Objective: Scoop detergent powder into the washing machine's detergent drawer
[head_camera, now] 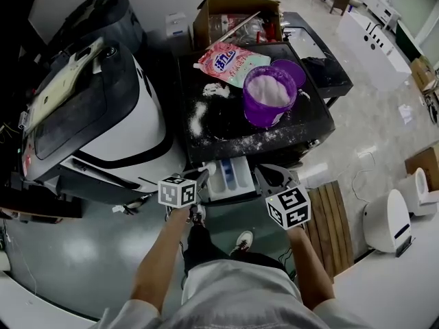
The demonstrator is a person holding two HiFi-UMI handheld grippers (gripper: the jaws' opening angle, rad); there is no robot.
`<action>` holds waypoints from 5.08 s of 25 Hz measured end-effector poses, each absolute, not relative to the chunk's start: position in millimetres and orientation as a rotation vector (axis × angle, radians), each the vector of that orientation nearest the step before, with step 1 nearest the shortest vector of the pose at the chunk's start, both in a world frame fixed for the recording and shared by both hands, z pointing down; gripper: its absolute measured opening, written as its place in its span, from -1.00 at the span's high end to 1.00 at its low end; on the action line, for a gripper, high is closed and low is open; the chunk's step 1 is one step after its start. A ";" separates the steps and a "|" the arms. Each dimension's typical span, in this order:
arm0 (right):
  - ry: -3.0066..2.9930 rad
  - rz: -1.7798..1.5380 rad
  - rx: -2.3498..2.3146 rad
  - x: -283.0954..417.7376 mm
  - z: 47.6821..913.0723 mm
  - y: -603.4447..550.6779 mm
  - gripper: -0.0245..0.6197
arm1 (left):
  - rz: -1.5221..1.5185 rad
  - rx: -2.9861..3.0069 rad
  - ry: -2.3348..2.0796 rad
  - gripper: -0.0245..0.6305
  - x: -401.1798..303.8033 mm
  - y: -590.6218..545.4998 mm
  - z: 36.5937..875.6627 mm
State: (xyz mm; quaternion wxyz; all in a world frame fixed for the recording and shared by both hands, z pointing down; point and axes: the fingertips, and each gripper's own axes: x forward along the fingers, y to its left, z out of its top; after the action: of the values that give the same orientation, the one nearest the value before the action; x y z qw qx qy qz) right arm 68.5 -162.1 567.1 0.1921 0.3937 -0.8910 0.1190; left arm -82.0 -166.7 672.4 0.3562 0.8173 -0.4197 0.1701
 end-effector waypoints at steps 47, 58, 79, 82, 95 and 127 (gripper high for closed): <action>-2.474 0.397 1.171 108.1 575.8 -131.3 0.90 | 2.106 2.853 -0.997 0.88 -51.1 -154.4 689.8; -2.471 0.386 1.198 113.8 570.3 -125.7 0.90 | 2.112 2.853 -1.039 0.88 -51.9 -153.3 681.2; -2.526 0.319 1.276 124.2 506.8 -124.7 0.90 | 1.101 2.768 -1.343 0.88 -54.3 -146.3 575.6; -2.538 0.280 1.328 125.0 481.6 -135.2 0.90 | 0.763 2.712 -1.303 0.88 -60.5 -152.9 543.7; -2.541 -0.009 1.433 105.7 382.2 -174.8 0.90 | -0.097 2.636 -1.222 0.88 -109.8 -184.2 398.8; -2.636 -0.361 1.294 22.1 280.9 -212.0 0.91 | 0.003 2.971 -1.504 0.88 -139.5 -193.8 267.0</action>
State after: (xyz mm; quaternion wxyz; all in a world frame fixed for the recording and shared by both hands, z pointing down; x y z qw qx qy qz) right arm 22.1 -212.0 280.9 0.0912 0.4355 -0.8872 -0.1216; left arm -139.5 -193.8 267.0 -0.0942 0.8882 -0.4496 0.0010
